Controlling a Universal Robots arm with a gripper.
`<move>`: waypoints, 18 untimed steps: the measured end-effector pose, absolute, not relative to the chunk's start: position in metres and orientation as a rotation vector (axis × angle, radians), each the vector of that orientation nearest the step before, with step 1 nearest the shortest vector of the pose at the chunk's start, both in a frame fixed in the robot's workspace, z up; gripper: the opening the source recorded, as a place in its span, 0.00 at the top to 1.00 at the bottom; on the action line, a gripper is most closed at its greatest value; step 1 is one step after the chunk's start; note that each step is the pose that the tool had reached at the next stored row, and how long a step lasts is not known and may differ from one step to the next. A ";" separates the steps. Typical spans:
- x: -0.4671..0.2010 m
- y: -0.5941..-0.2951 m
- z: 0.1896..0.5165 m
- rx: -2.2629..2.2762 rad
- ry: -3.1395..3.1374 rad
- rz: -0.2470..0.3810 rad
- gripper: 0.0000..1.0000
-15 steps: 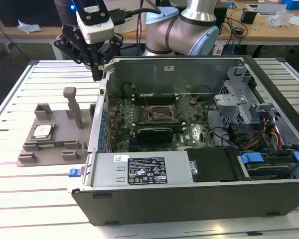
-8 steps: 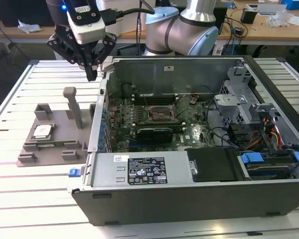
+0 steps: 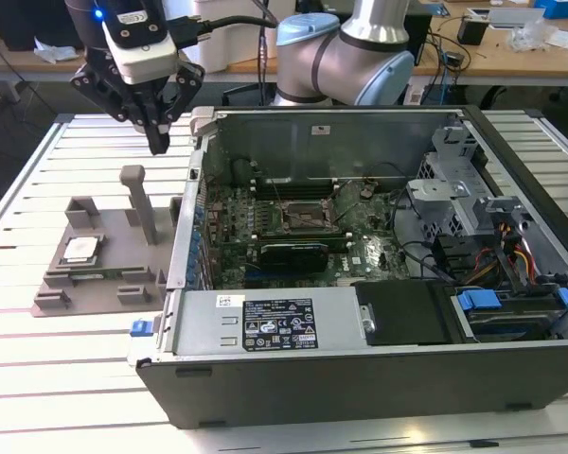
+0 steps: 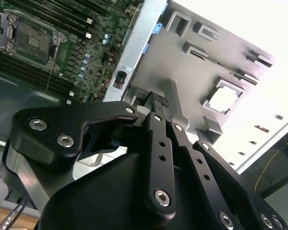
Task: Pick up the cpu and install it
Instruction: 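Reach for the cpu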
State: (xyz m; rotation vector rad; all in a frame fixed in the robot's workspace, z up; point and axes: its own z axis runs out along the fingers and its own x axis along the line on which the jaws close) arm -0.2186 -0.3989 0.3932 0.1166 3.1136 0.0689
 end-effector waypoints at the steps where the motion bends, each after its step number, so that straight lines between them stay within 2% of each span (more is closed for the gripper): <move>1: -0.220 -0.399 0.393 0.117 3.114 0.069 0.89; 18: -0.272 -0.399 0.393 0.116 3.114 0.069 0.89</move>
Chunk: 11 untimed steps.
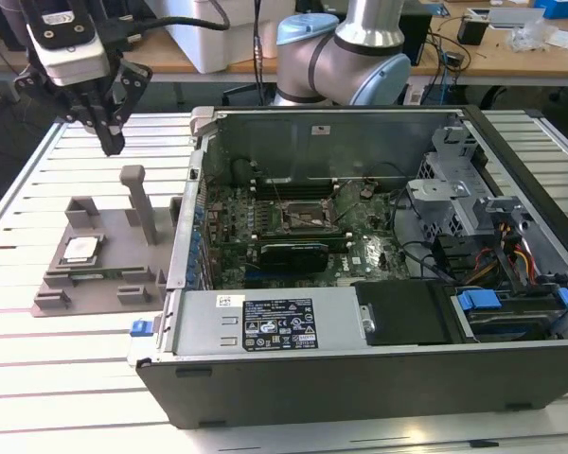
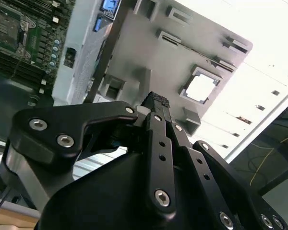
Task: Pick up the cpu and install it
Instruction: 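Reach for the cpu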
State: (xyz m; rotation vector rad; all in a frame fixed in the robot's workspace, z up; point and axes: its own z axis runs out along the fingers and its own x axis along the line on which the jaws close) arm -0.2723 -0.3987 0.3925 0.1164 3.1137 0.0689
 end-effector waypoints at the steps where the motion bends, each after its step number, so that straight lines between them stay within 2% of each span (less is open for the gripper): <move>1: -0.279 -0.399 0.392 0.117 3.114 0.069 0.89; 11: -0.344 -0.399 0.391 0.116 3.114 0.069 0.89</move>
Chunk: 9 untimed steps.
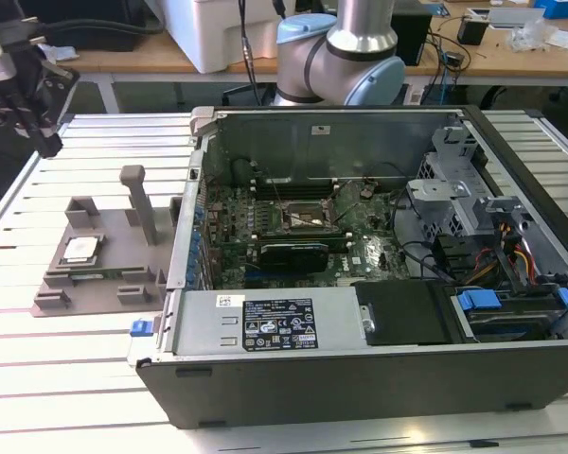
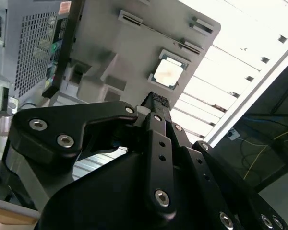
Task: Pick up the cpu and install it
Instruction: 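Reach for the cpu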
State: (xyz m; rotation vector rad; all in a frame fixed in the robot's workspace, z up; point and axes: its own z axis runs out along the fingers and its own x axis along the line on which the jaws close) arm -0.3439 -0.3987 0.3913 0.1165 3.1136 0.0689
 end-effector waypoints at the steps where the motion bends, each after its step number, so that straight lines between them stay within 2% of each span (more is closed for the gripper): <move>1: -0.347 -0.399 0.391 0.116 3.114 0.069 0.89; 9: -0.383 -0.399 0.391 0.117 3.114 0.069 0.89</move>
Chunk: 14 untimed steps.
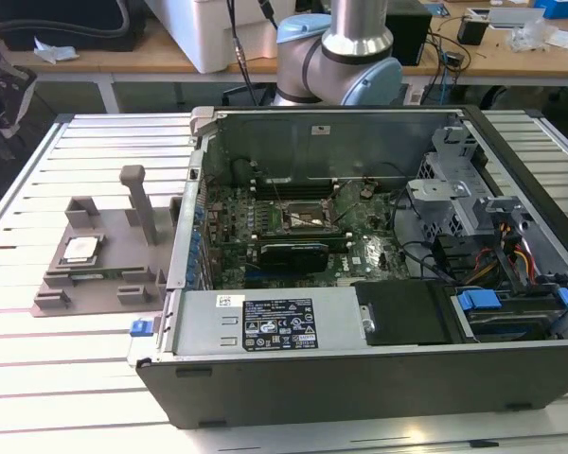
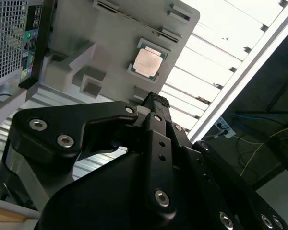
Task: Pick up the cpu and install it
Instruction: 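Reach for the cpu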
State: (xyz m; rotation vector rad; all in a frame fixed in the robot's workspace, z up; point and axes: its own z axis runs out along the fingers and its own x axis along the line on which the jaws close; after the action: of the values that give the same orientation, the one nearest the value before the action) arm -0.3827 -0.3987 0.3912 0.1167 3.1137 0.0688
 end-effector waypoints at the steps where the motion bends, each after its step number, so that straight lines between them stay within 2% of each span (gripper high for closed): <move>1: -0.385 -0.399 0.391 0.117 3.114 0.069 0.89; 14: -0.393 -0.399 0.391 0.117 3.114 0.069 0.89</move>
State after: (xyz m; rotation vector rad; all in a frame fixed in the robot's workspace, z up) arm -0.3926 -0.3987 0.3912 0.1166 3.1137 0.0688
